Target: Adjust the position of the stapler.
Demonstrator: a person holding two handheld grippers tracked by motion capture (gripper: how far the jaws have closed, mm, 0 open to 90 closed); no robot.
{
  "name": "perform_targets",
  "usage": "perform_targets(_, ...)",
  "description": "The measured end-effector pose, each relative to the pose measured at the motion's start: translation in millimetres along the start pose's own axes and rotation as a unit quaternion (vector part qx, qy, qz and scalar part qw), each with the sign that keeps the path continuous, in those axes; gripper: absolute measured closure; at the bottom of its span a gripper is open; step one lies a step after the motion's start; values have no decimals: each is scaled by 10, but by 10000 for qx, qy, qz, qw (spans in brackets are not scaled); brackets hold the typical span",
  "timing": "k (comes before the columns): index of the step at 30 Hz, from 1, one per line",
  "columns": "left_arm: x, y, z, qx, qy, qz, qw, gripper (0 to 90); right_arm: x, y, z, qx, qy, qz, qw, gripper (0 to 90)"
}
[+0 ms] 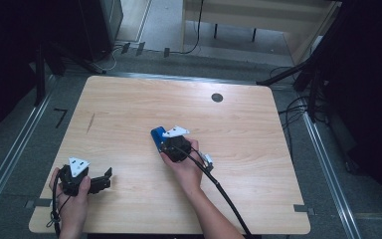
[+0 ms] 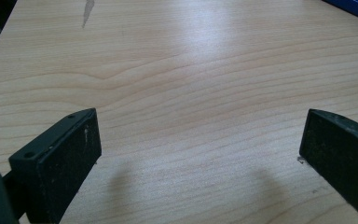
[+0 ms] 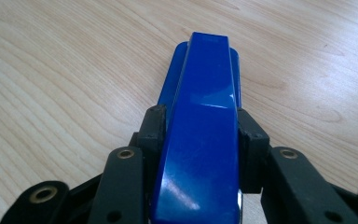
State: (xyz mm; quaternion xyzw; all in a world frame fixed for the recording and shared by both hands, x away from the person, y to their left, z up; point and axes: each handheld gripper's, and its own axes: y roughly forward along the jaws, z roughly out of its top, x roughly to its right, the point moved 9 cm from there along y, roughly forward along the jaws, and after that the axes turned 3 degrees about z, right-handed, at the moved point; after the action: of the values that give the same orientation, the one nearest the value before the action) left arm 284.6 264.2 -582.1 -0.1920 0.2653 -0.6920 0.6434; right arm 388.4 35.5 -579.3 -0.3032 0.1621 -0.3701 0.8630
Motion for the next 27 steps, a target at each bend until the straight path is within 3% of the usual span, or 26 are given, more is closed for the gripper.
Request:
perform_targets(16,10,-9,0,19,-5,-111,9999,0,-92,-129,-135,-26,-380,437,9983,670)
perform_targets(20,3,-17,4,61,-126,-133,9998,0,-120,-190,-192,33,-538,588,9968,670)
perform_targets(27,39,-40,22,121,-127,-212,9996,0,-180,-301,-290,-34,-703,735,9948,670)
